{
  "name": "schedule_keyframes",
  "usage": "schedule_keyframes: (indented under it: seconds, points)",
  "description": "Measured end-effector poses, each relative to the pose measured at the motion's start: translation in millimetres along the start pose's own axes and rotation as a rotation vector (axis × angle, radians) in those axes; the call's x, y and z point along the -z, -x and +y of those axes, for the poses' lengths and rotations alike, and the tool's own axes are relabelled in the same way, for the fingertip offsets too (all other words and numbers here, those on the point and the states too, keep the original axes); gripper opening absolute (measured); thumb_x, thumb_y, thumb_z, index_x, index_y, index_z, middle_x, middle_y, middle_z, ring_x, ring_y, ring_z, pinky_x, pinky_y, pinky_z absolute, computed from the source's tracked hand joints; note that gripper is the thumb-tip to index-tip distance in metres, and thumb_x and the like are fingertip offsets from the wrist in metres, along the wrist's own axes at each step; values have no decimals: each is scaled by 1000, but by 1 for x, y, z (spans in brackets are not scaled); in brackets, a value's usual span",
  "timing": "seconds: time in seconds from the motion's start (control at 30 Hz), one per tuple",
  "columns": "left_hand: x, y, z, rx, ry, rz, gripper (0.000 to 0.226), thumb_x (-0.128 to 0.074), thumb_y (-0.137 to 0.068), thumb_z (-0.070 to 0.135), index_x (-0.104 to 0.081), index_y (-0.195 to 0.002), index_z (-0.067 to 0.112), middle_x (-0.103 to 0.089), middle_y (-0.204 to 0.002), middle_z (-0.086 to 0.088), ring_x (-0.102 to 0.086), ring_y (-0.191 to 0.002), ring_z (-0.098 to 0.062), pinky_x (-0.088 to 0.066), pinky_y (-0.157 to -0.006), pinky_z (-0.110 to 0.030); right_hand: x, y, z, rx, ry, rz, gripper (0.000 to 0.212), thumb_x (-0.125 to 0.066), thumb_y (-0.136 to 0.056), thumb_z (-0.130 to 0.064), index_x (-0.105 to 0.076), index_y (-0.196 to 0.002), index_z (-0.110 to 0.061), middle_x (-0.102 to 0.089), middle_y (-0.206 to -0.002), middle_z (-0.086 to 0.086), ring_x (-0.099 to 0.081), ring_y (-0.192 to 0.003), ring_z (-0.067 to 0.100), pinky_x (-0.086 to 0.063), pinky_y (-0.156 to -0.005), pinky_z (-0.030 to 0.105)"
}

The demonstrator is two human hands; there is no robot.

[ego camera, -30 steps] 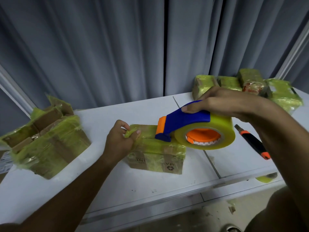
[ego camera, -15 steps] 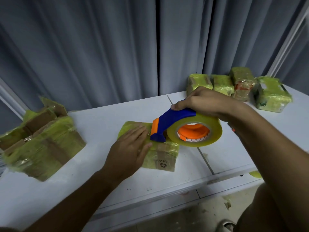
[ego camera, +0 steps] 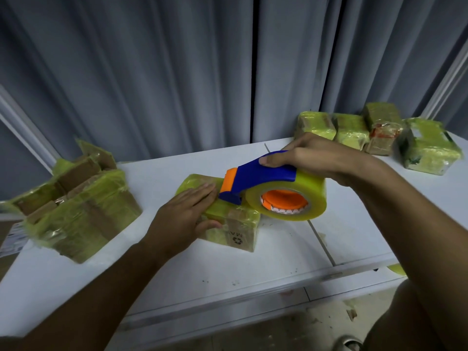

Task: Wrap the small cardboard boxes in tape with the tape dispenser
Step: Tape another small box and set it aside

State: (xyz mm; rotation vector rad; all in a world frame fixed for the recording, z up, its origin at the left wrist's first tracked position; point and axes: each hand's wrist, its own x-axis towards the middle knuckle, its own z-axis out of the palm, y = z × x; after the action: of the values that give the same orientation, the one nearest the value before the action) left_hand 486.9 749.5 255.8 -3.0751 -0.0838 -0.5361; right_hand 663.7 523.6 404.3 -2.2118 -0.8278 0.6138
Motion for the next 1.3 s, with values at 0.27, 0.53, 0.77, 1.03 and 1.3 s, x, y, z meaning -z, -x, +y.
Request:
schedule_keyframes:
  seconds: [0.27,0.53,0.77,1.03,1.3]
  points:
    - [6,3,-42,178,57,-118,96,-13,-83,84,-31,-152,19,-28,-158,3,-23,-147,-13,-17,-121,-33,10,-6,5,-37,-11,52,46,-79,-72,-60,-79,-90,-17,-78,-80,-1,-76,-78,24,-62,-86,46]
    - [16,5,-32,208,-3,-190,88,-25,-80,77,-17,-155,33,-23,-160,-4,-17,-149,-24,-15,-121,-45,5,-3,15,-44,51,68,36,-75,-81,-56,-76,-86,-20,-76,-82,0,-73,-77,22,-59,-74,36]
    - [12,-7,-11,161,10,-133,88,-44,-86,71,-29,-152,15,-20,-162,0,-13,-150,-19,-18,-122,-43,-4,-6,15,-34,79,74,35,-75,-84,-52,-75,-83,-17,-75,-84,3,-70,-79,23,-53,-66,31]
    - [3,-19,11,184,-99,-244,107,20,-67,87,7,-156,28,-12,-163,-6,-12,-150,-29,-12,-122,-45,-3,-11,20,-69,91,56,34,-74,-85,-51,-76,-92,-19,-75,-91,2,-71,-84,23,-57,-75,35]
    - [2,-28,22,133,-7,-171,85,8,-89,64,-13,-156,16,-15,-164,0,-10,-151,-15,10,-117,-25,-9,-13,23,-91,134,56,35,-72,-86,-53,-74,-89,-18,-73,-88,1,-69,-79,18,-53,-64,27]
